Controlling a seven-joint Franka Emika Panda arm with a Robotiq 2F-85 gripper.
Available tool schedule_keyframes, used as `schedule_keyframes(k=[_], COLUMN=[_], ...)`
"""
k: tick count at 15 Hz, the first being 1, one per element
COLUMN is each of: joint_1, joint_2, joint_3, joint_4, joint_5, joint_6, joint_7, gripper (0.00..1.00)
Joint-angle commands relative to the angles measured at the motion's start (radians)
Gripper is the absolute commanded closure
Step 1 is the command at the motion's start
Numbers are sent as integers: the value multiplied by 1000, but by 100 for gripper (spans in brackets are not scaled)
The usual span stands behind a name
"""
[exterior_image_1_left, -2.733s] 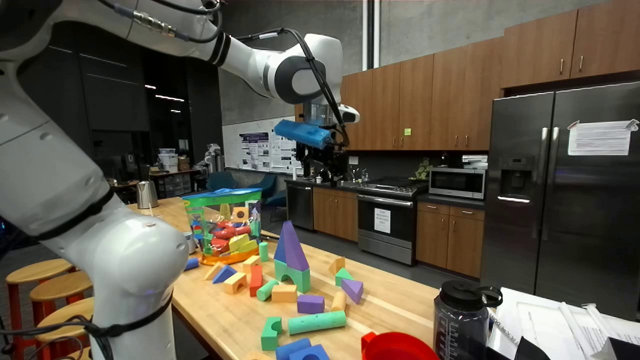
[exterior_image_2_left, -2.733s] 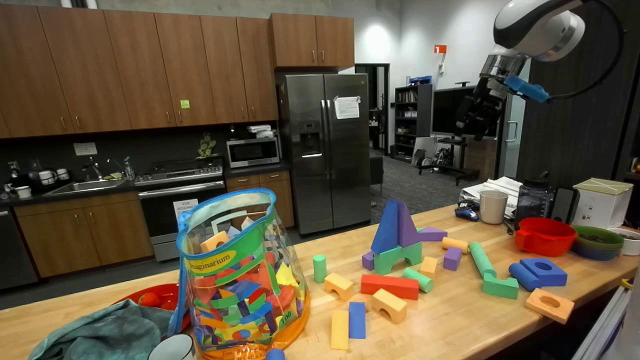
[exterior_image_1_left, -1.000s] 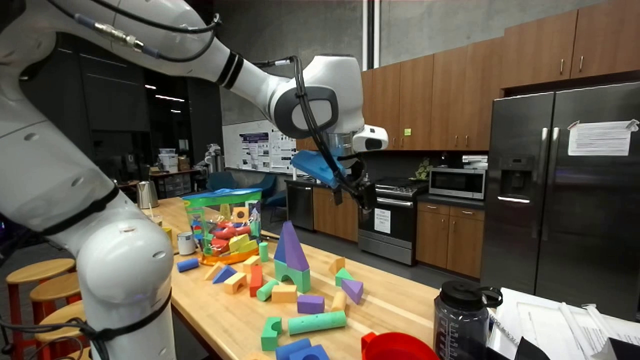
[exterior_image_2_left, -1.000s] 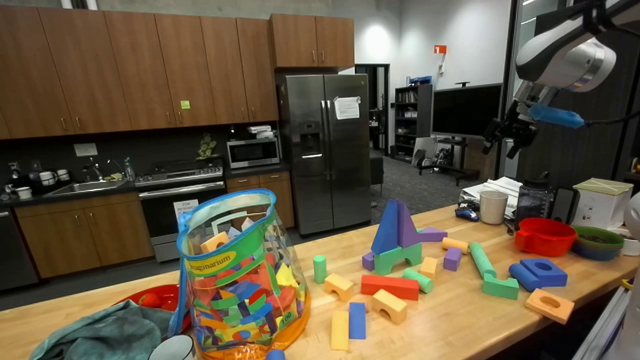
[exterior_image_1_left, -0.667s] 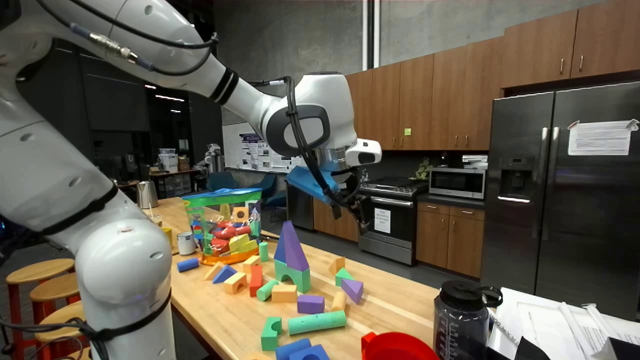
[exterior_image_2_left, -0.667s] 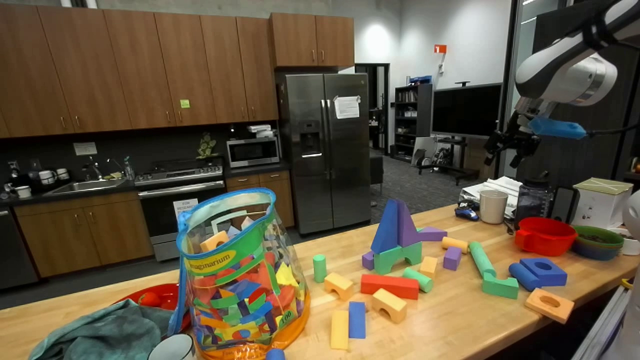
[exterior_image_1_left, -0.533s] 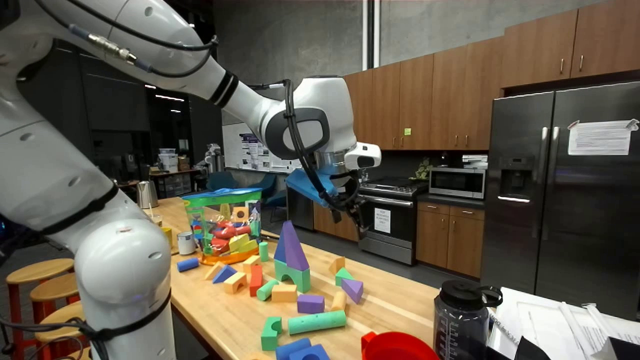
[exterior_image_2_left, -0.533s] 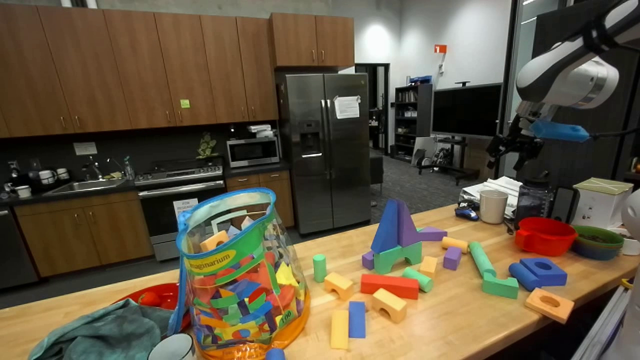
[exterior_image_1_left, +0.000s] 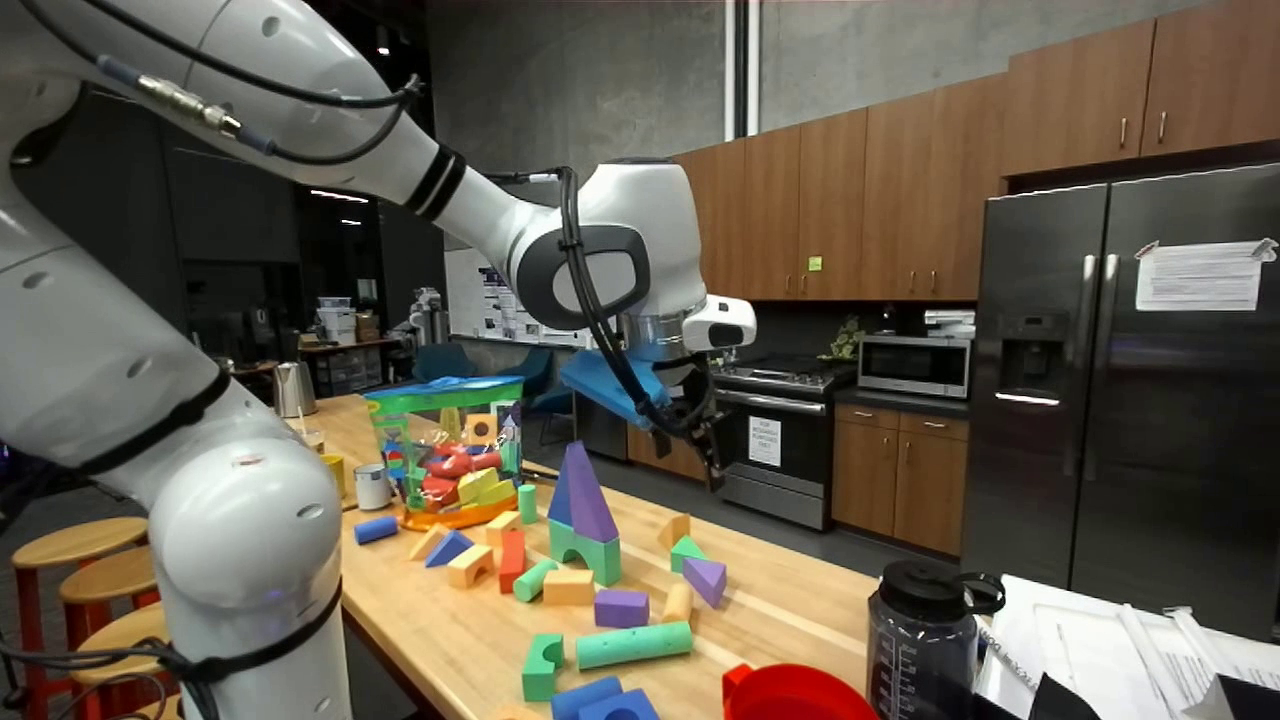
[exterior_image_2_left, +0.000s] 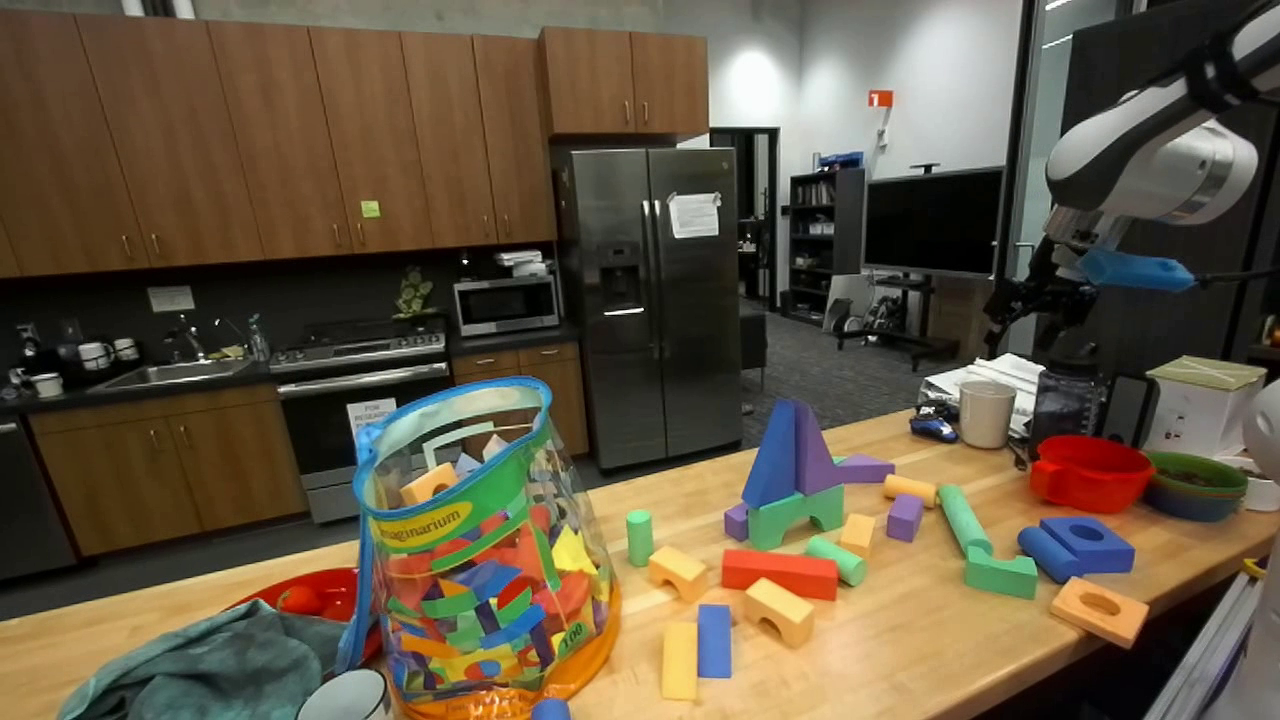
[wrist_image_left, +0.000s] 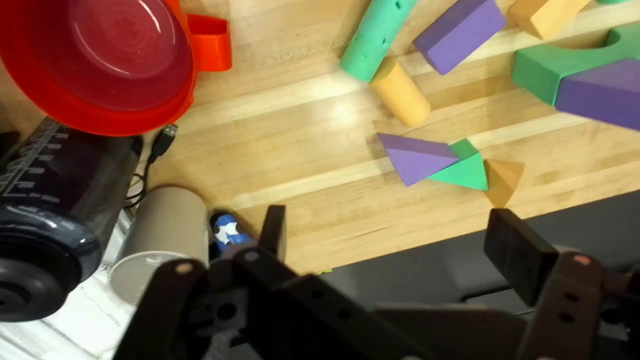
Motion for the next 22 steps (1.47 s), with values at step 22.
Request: schedule_keyframes(k=[22], joint_1=[103], joint_2=[-144], joint_3=[25], joint_4=[-32], joint_5=[19], joint_6=[-249], joint_7=[-34], gripper=[0])
